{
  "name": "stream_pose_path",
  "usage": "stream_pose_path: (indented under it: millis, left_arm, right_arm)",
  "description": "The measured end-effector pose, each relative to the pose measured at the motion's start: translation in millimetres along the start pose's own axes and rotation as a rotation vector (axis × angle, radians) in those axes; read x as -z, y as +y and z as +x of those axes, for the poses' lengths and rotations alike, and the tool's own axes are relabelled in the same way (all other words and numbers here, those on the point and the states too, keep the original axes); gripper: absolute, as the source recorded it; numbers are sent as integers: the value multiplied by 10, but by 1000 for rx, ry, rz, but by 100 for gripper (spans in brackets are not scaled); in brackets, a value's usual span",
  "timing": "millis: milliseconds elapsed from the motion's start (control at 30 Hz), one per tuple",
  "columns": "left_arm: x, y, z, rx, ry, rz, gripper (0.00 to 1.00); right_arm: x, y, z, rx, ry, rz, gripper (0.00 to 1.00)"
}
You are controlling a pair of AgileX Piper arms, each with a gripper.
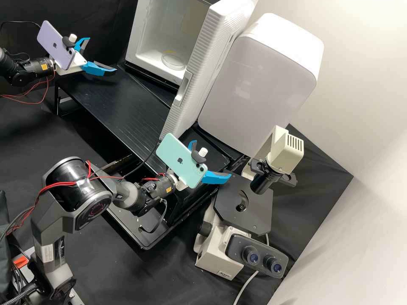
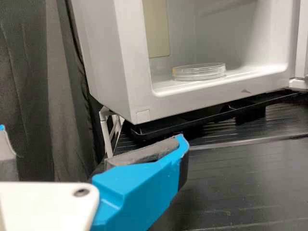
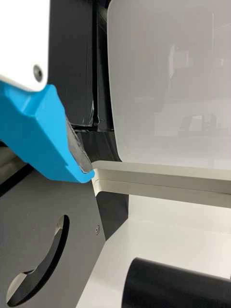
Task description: Take the petri dish out of the incubator
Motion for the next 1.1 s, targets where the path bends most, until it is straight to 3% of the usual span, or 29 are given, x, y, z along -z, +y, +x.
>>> stream_pose_path:
  millis: [633, 967, 1100]
  left_arm:
    - [-36, -5, -1, 4, -29, -4, 100]
    - [-369, -81, -47, 35, -156, -16, 100]
    - [-576, -90, -89, 40, -246, 4, 100]
  right_arm:
    - [0, 0, 0, 0, 0, 0, 100]
    - [0, 0, 0, 0, 0, 0, 100]
    - [0, 0, 0, 0, 0, 0, 100]
